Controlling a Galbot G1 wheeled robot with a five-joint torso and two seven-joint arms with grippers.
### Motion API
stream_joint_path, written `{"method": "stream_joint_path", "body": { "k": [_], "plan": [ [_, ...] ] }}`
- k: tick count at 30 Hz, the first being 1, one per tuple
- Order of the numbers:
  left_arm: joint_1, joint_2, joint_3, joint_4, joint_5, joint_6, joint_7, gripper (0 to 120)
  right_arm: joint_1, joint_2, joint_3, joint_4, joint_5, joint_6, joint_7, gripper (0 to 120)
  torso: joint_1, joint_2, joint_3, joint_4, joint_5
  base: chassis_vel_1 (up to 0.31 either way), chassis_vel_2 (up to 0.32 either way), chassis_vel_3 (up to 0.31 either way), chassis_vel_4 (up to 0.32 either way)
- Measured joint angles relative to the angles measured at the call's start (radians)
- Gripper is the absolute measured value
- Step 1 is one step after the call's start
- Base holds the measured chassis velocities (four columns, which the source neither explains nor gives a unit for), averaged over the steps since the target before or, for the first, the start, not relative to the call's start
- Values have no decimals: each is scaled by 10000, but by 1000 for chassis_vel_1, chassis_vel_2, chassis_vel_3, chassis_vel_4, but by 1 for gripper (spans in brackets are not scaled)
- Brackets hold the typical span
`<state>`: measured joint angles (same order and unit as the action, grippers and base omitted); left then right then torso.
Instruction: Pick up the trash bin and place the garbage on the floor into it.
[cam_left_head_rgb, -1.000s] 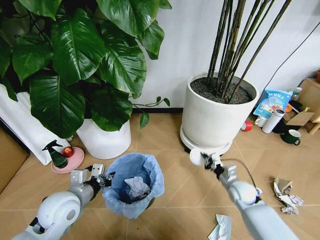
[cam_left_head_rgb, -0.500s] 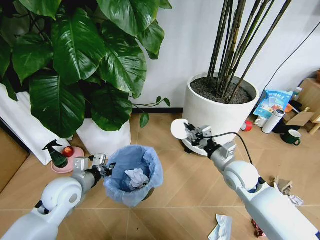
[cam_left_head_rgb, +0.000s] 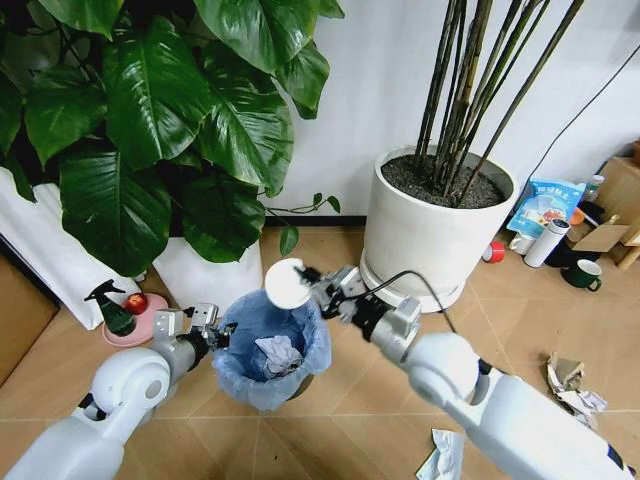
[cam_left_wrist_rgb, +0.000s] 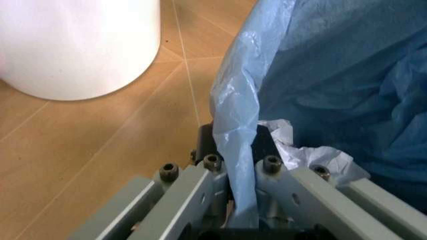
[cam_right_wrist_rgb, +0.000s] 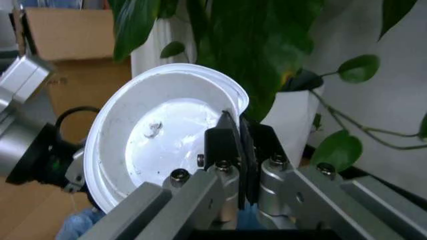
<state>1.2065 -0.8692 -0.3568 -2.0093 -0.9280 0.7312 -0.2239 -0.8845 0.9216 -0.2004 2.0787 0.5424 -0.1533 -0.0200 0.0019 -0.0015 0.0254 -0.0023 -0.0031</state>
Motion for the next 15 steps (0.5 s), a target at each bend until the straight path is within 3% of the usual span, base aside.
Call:
{"method": "stream_joint_path", "body": {
  "k": [10, 15],
  "plan": [
    [22, -35, 43, -70, 34, 0, -21, 0, -99, 136, -242, -324, -206, -3, 216, 5, 0, 0, 0, 0, 0, 0, 0, 0, 0],
    [35, -37, 33, -111, 41, 0, -31, 0, -102, 96, -346, -290, -183, -38, 302, 26, 0, 0, 0, 1, 1, 0, 0, 0, 0]
  ]
}}
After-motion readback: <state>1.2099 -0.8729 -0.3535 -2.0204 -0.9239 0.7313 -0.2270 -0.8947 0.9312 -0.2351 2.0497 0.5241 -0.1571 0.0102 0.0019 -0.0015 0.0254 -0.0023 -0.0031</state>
